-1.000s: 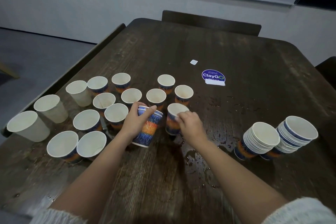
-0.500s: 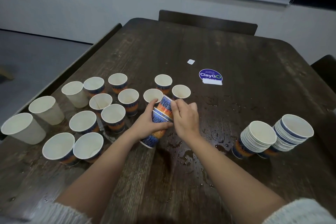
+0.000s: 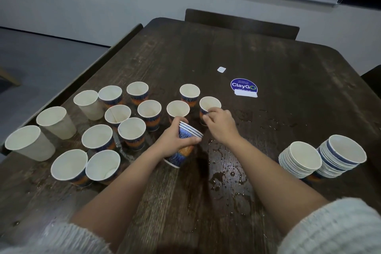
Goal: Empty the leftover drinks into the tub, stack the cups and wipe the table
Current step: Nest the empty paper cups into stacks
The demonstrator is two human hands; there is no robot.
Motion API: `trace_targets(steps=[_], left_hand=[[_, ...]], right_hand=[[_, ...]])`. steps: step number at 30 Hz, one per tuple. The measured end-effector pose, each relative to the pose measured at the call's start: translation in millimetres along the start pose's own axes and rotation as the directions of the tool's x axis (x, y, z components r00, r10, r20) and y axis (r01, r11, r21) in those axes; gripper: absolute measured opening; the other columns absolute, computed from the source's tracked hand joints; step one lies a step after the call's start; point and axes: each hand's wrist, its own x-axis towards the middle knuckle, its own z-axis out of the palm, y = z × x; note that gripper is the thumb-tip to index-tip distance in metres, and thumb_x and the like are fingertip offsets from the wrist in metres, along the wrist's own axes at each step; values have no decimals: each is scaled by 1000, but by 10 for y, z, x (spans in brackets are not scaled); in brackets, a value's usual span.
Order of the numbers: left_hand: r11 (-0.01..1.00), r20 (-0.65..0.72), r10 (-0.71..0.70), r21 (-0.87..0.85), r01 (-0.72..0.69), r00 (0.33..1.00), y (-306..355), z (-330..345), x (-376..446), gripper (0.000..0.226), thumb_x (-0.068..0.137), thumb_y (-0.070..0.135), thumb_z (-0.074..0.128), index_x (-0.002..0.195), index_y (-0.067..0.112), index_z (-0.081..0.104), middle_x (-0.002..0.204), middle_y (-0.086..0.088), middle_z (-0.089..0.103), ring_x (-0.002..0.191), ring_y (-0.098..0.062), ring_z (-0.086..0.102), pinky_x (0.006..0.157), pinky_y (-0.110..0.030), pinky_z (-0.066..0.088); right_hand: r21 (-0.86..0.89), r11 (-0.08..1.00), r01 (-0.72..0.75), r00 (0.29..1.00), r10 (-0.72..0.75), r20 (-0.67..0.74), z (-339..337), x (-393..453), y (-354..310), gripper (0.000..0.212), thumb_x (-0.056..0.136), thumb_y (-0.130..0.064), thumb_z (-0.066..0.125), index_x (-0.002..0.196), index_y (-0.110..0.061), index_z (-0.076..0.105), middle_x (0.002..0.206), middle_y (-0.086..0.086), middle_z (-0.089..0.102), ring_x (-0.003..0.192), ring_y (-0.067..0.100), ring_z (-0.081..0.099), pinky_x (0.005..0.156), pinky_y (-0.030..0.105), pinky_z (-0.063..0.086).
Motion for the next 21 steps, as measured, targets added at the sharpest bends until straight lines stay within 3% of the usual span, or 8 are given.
trace_targets(steps=[2,4,6,8,12,16,19,21], left_hand=[[1000,26,-29,-12,29,999,-45,16,-20,64,80,39,75,127,25,33,107,3,56,97,-10,59,77,-20,49],[999,37,-49,-11,49,998,-70,32,-39,65,80,39,74,128,25,32,107,5,55,97,-9,59,77,-19,49],[998,48,-59,3,59,997,-74,38,-41,65,80,40,74,128,25,32,104,6,55,93,-8,59,73,-17,48],[998,64,-66,16,65,996,-64,33,-40,64,81,39,74,127,25,32,101,7,55,89,-7,58,69,-15,46],[996,70,-89,18,88,994,-75,14,-34,73,80,40,74,134,24,29,118,3,54,100,-7,57,79,-18,46],[993,40,-112,-26,113,993,-66,41,-29,100,78,38,76,151,20,10,145,-2,41,118,-10,46,94,-23,38],[987,13,-149,-59,150,989,-33,69,-11,111,78,38,77,153,20,-1,151,-4,35,130,-19,44,99,-30,38],[985,-14,-159,-77,157,987,-12,85,1,115,77,38,78,153,20,-6,151,-5,36,130,-22,45,102,-34,38]], right_hand=[[-213,977,2,986,34,164,-3,83,60,35,103,-28,40,116,-14,69,157,-3,27,127,31,36,102,41,35],[-246,969,-24,967,85,239,24,121,112,32,103,-23,41,123,-14,64,162,-6,12,130,31,34,105,44,35],[-267,963,-25,955,102,278,85,167,163,33,103,-21,41,129,-12,59,161,-4,12,127,32,37,105,45,37],[-270,963,-8,959,83,269,124,203,195,34,102,-21,41,130,-8,58,155,2,27,122,34,42,102,43,39],[-64,997,-34,997,39,67,86,186,187,33,100,-29,51,117,-5,67,121,12,57,110,31,52,90,37,43],[235,969,-73,979,115,-169,-57,136,88,24,99,-22,52,112,-7,66,110,11,61,100,22,55,77,29,42],[382,924,-22,963,122,-241,-124,80,-24,23,101,-18,50,116,-10,65,109,6,62,94,11,52,64,13,36],[459,888,28,972,84,-220,-138,13,-109,21,100,-20,51,112,-12,66,104,2,63,91,9,54,64,10,37]])
